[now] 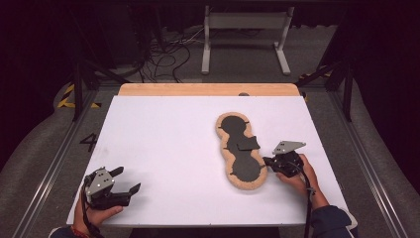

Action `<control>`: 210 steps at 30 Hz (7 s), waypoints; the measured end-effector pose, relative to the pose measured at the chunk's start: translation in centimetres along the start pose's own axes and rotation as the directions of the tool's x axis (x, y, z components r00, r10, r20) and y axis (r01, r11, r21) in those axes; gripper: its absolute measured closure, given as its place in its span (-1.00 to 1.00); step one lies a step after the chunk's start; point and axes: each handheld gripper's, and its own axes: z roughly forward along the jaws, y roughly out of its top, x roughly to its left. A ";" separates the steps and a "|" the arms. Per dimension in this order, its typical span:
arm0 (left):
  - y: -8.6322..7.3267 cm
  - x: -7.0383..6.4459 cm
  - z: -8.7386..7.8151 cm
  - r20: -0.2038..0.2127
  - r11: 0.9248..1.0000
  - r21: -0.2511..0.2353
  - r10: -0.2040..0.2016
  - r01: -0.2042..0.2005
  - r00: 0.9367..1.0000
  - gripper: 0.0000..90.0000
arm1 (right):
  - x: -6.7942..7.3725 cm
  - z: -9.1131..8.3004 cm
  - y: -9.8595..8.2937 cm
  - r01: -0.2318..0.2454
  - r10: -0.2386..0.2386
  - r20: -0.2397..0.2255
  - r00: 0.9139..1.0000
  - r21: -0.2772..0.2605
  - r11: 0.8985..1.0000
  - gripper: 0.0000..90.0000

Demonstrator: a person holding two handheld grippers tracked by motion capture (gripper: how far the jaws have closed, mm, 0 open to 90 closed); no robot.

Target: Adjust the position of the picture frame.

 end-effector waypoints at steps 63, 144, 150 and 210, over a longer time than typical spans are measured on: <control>4.8 -3.8 7.8 0.132 0.983 0.176 -0.069 0.045 0.989 0.80 | -2.3 5.3 5.4 -0.127 0.152 0.222 0.963 -0.124 0.984 1.00; 5.5 -5.2 8.5 0.279 0.978 0.206 -0.050 -0.009 0.959 0.86 | -7.0 8.5 8.9 -0.148 0.150 0.055 0.987 -0.034 0.988 1.00; 5.5 -5.5 8.4 0.216 0.980 0.201 -0.046 0.001 0.975 0.79 | -7.0 8.5 9.1 -0.117 0.117 0.047 0.992 -0.004 0.993 1.00; 7.3 0.8 11.9 0.219 0.979 0.194 0.020 -0.064 0.976 1.00 | -4.0 3.0 2.7 -0.086 0.086 -0.104 0.991 0.005 0.996 1.00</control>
